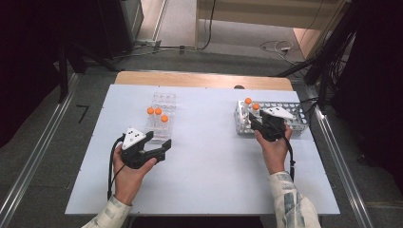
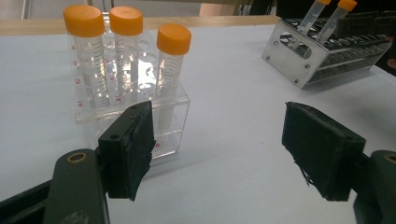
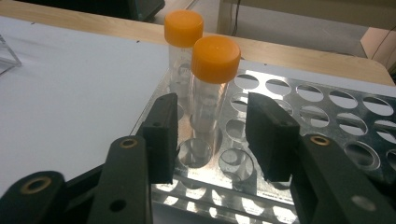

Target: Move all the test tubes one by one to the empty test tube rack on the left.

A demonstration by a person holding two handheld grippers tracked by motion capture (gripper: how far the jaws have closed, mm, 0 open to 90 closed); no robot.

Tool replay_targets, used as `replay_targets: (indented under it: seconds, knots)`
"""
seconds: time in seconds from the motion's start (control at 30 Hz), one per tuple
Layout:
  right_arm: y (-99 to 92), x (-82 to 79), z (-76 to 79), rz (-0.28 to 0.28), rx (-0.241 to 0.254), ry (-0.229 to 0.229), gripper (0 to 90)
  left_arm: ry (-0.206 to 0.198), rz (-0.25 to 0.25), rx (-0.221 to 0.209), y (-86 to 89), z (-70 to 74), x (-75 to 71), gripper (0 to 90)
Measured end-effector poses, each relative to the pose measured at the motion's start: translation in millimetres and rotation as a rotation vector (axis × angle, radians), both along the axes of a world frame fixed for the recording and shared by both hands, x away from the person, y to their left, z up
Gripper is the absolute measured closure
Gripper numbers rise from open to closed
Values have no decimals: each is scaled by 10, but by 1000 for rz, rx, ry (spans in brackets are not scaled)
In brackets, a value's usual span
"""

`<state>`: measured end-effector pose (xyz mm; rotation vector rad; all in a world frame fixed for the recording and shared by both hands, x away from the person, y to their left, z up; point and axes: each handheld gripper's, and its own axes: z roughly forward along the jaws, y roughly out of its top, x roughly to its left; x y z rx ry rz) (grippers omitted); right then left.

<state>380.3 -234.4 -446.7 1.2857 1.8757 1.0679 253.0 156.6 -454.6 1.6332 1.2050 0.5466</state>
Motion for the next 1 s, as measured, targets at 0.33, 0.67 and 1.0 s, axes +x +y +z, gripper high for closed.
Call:
replay_targets:
  seconds: [0.33, 0.67, 1.0]
  knots:
    - [41, 87, -14, 11, -3, 4, 621, 6, -1, -2, 6, -5, 5, 258]
    - [35, 136, -52, 11, 1, 16, 699, 8, -1, -4, 8, -11, 8, 259]
    - [21, 115, -5, 15, 24, 4, 716, 10, 1, 1, -4, -16, 10, 259]
